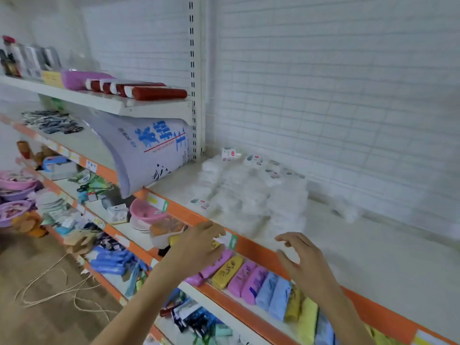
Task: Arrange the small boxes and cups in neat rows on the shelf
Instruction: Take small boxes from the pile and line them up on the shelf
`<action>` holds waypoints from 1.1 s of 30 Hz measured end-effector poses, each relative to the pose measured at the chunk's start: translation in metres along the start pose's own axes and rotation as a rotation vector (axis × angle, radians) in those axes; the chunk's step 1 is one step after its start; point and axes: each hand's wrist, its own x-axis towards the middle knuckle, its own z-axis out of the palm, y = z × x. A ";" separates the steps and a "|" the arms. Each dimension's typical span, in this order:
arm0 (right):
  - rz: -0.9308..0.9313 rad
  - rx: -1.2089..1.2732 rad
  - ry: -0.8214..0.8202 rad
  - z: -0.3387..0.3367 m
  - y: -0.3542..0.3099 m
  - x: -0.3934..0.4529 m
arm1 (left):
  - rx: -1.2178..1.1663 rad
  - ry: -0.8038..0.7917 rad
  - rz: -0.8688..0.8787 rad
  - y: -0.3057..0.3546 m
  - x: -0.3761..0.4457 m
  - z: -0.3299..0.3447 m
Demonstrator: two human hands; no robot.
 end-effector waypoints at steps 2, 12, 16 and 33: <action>0.043 -0.039 0.042 -0.003 0.001 0.014 | -0.013 0.010 0.046 -0.017 0.024 -0.002; 0.170 -0.260 0.050 -0.016 0.027 0.064 | 0.009 -0.064 0.282 -0.054 0.136 0.016; 0.179 -0.210 0.017 -0.014 0.044 0.081 | 0.083 -0.174 0.342 -0.063 0.168 0.032; 0.410 0.100 0.307 -0.009 0.032 0.109 | -0.707 -0.410 0.304 -0.083 0.228 0.032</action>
